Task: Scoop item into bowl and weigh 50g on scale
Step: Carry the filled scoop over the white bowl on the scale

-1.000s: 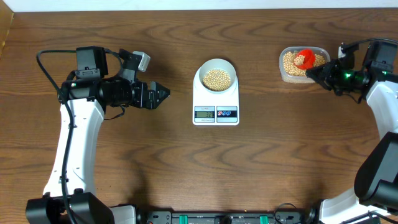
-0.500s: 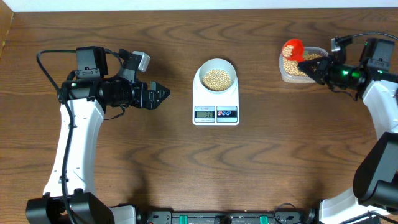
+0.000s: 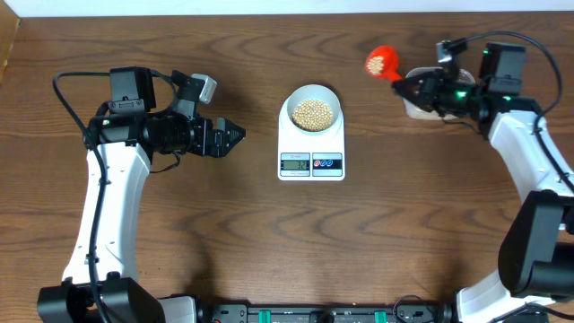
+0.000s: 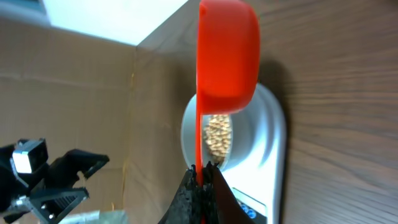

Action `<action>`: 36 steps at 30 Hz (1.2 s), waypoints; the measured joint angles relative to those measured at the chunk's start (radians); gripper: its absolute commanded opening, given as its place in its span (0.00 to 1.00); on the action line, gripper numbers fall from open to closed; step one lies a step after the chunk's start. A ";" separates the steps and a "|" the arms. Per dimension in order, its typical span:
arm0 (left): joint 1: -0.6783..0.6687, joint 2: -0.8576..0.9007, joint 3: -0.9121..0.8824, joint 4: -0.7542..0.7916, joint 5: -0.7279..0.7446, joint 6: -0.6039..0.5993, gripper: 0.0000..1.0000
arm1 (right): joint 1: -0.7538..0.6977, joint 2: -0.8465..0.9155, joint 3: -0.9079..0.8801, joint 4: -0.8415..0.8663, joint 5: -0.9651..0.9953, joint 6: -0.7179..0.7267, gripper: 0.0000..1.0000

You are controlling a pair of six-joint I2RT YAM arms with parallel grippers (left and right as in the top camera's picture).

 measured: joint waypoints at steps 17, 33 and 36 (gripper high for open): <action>0.000 0.000 0.000 0.000 0.000 0.000 0.90 | 0.230 0.000 0.000 0.025 0.058 -0.024 0.01; 0.000 0.000 0.000 0.000 0.000 0.000 0.90 | 0.358 0.000 0.000 0.016 0.376 -0.257 0.01; 0.000 0.000 0.000 0.000 0.000 0.000 0.90 | 0.358 0.000 0.000 -0.003 0.408 -0.299 0.01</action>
